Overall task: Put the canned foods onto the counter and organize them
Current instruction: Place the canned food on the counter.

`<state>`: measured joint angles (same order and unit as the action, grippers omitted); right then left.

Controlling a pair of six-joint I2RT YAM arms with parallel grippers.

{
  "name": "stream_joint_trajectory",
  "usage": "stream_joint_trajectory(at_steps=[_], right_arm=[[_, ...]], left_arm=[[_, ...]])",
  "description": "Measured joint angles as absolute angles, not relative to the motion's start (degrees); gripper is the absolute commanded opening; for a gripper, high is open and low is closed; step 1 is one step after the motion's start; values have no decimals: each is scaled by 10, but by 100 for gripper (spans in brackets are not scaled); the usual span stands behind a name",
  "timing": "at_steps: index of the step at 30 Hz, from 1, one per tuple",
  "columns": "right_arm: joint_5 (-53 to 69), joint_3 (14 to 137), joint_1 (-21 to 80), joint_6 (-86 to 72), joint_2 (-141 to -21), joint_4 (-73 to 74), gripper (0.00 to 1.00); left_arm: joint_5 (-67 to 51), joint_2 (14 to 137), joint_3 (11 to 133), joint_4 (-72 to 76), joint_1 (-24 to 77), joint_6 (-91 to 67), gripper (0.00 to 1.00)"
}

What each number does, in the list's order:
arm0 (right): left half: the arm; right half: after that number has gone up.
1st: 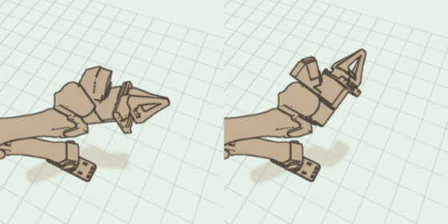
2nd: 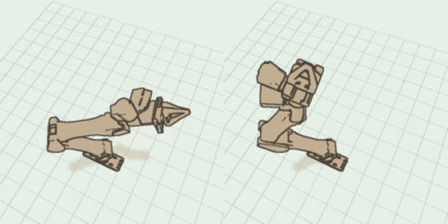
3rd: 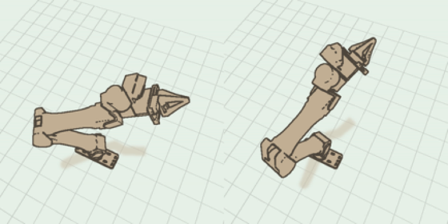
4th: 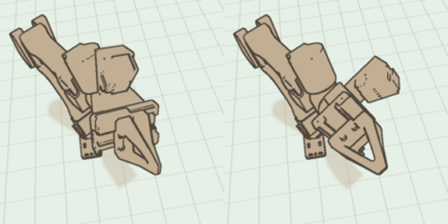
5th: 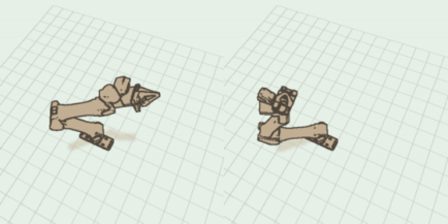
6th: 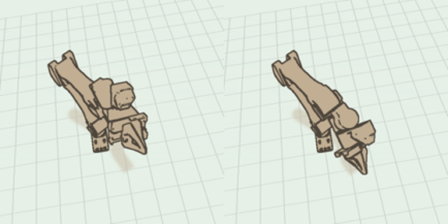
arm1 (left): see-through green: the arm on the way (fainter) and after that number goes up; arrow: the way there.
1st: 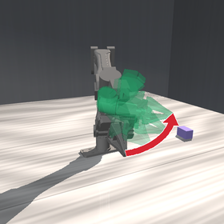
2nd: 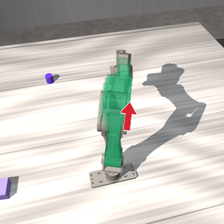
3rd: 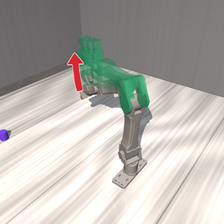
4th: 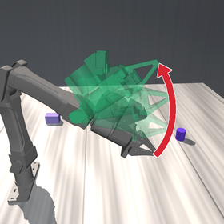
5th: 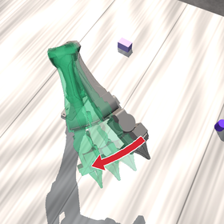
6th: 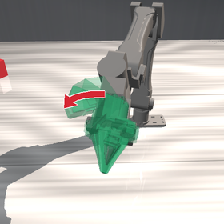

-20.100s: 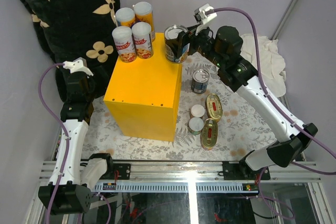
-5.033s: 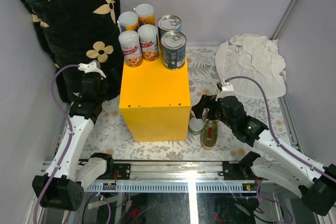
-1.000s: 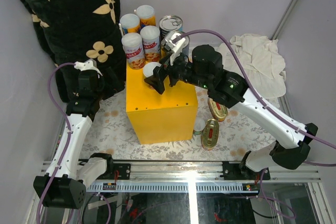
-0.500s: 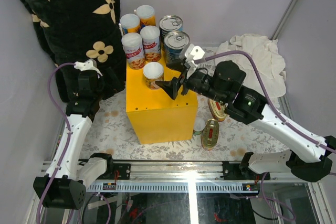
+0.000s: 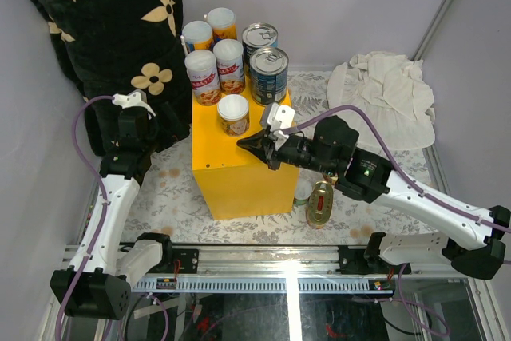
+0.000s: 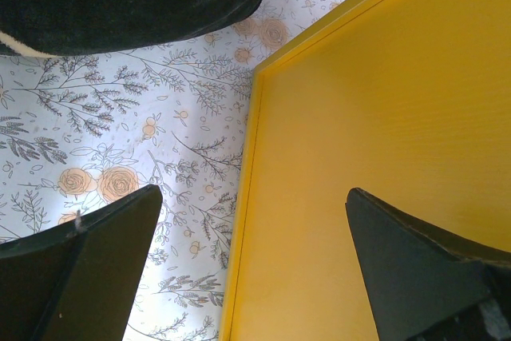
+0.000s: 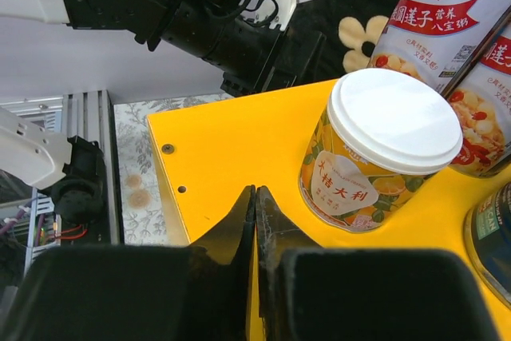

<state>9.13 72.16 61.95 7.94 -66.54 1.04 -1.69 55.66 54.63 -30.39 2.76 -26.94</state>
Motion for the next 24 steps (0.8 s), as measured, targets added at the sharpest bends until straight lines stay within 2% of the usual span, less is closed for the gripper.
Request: stream_joint_trajectory(at_steps=[16, 24], right_arm=[[94, 728, 618, 47, -721, -19, 0], [120, 736, 580, 18, -725, -28, 0]], left_arm=[[-17, 556, 546, -304, 28, -269, 100], [-17, 556, 546, -304, 28, -269, 100]])
